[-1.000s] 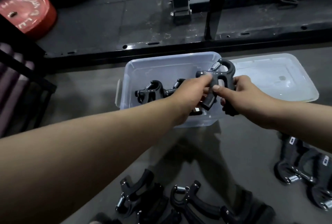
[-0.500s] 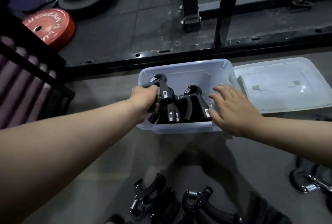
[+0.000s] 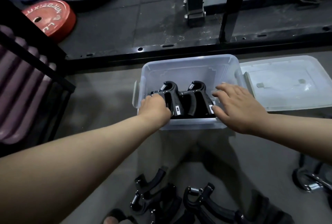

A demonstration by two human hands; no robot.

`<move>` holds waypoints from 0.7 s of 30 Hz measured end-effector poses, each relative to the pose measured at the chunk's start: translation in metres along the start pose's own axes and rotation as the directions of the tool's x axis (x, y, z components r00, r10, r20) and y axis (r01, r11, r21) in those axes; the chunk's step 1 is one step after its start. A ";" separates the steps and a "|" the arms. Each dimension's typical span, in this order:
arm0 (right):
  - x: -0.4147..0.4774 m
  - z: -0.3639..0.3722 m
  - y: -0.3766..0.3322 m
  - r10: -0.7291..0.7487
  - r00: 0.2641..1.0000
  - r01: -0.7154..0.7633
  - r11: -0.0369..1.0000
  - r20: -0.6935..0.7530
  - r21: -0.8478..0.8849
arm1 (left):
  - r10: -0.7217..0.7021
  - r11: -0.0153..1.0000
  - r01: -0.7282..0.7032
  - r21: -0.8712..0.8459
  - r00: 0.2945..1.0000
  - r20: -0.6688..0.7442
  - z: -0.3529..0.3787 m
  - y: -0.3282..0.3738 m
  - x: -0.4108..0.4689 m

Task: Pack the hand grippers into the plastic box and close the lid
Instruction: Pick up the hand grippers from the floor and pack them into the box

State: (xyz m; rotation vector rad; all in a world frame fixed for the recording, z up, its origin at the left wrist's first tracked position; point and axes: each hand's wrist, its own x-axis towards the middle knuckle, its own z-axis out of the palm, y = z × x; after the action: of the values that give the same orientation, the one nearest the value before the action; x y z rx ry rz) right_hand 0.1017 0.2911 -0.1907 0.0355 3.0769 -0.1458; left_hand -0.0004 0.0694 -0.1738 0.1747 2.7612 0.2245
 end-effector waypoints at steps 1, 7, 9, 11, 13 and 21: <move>0.000 0.000 0.000 0.001 1.000 -0.001 1.000 -0.002 -0.004 | 0.031 1.000 -0.031 0.003 1.000 0.003 -0.001 -0.002 0.001; 0.001 0.003 0.001 -0.002 1.000 0.002 1.000 0.006 -0.024 | 0.098 0.995 -0.098 0.018 0.995 -0.002 -0.009 -0.004 0.005; 0.001 0.003 0.002 -0.002 1.000 0.002 1.000 0.008 -0.027 | 0.147 0.982 -0.150 0.112 0.989 0.029 -0.009 0.000 0.003; 0.001 0.003 0.002 0.001 1.000 -0.001 1.000 0.014 -0.027 | 0.191 0.961 -0.197 0.192 0.980 0.051 -0.010 0.002 0.004; 0.001 0.003 0.001 0.004 1.000 -0.004 1.000 0.017 -0.023 | 0.226 0.945 -0.237 0.227 0.971 0.070 -0.014 0.003 0.006; 0.001 0.002 0.001 0.007 1.000 -0.006 1.000 0.020 -0.024 | 0.304 0.949 -0.298 0.105 0.952 -0.044 -0.020 0.009 -0.006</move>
State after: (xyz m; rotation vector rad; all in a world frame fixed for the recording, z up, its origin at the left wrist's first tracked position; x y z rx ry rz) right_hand 0.1013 0.2920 -0.1927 0.0426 3.0573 -0.1088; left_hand -0.0012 0.0748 -0.1519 0.6279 2.7952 0.1755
